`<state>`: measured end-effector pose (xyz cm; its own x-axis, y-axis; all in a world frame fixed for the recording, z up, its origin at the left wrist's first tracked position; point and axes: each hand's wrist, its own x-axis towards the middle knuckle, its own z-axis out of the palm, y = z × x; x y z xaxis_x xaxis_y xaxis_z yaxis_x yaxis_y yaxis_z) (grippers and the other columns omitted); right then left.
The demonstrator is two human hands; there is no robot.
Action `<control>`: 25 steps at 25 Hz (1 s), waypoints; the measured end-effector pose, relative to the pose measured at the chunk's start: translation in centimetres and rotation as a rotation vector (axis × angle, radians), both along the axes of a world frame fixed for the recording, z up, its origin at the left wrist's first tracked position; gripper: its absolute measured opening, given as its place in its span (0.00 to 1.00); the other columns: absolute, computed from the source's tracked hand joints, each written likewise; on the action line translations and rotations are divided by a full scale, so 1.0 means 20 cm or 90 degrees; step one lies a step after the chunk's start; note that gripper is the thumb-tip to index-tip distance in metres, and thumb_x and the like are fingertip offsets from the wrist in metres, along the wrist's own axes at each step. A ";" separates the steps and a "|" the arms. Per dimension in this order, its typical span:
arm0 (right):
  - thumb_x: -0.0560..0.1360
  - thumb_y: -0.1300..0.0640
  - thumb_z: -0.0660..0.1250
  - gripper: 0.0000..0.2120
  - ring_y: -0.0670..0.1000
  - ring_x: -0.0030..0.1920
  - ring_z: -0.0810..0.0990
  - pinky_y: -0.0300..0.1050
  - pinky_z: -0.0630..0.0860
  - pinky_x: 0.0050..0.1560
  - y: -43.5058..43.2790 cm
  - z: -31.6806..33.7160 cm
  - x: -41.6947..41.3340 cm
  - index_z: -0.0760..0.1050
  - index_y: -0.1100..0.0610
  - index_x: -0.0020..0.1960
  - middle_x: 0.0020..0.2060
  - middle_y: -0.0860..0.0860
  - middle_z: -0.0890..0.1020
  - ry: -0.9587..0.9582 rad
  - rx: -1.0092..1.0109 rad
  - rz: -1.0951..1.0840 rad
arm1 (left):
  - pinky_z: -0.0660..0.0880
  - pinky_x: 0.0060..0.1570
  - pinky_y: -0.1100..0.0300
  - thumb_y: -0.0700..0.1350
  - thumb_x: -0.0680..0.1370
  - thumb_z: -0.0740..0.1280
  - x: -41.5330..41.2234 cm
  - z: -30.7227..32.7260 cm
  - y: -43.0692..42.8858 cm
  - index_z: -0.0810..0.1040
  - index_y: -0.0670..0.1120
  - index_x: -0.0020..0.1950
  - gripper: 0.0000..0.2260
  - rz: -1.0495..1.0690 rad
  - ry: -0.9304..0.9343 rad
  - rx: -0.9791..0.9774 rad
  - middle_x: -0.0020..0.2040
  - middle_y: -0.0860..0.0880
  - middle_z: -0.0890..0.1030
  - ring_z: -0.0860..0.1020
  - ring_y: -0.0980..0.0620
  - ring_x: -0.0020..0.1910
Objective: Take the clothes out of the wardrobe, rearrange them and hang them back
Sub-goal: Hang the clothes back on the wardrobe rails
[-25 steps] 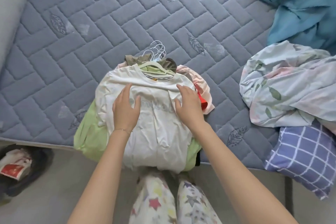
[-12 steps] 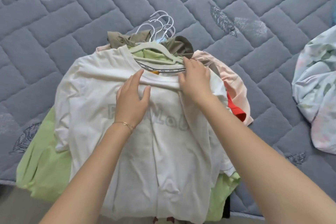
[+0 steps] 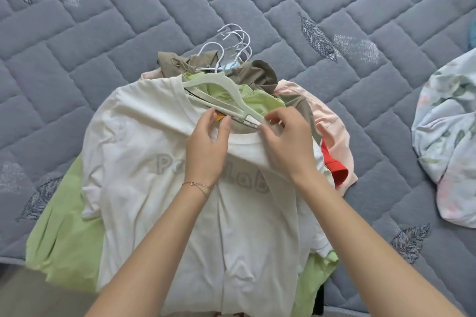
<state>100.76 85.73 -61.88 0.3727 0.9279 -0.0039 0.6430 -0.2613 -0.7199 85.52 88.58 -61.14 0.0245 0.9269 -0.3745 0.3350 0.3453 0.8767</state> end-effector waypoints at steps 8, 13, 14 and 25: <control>0.70 0.67 0.74 0.05 0.40 0.37 0.71 0.32 0.67 0.42 -0.19 0.07 -0.13 0.79 0.61 0.42 0.38 0.50 0.78 0.127 0.018 0.048 | 0.72 0.55 0.66 0.50 0.72 0.75 0.08 0.02 -0.01 0.60 0.41 0.67 0.33 0.189 0.017 -0.062 0.65 0.44 0.76 0.77 0.53 0.62; 0.75 0.62 0.69 0.07 0.48 0.53 0.78 0.42 0.73 0.58 -0.13 0.03 -0.05 0.81 0.60 0.52 0.50 0.53 0.81 0.135 0.025 0.087 | 0.73 0.55 0.66 0.45 0.73 0.72 0.06 -0.03 -0.05 0.62 0.39 0.68 0.29 0.219 0.020 -0.112 0.67 0.44 0.74 0.77 0.53 0.61; 0.77 0.60 0.67 0.12 0.49 0.60 0.76 0.44 0.69 0.64 -0.09 0.00 -0.02 0.78 0.60 0.59 0.57 0.53 0.80 0.107 -0.020 0.078 | 0.74 0.54 0.66 0.44 0.73 0.72 0.06 -0.04 -0.07 0.63 0.39 0.68 0.28 0.220 0.018 -0.110 0.66 0.45 0.75 0.78 0.53 0.59; 0.78 0.44 0.62 0.17 0.58 0.56 0.76 0.51 0.70 0.52 0.10 -0.11 0.03 0.74 0.57 0.56 0.53 0.55 0.80 -0.135 -0.274 0.063 | 0.81 0.42 0.55 0.43 0.78 0.67 0.00 -0.04 -0.21 0.53 0.43 0.77 0.32 0.190 -0.073 -0.104 0.36 0.51 0.78 0.80 0.57 0.28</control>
<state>101.40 87.79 -64.03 0.3175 0.8893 -0.3292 0.8001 -0.4376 -0.4104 85.43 84.35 -61.97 -0.1883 0.8274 -0.5292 0.1010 0.5523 0.8275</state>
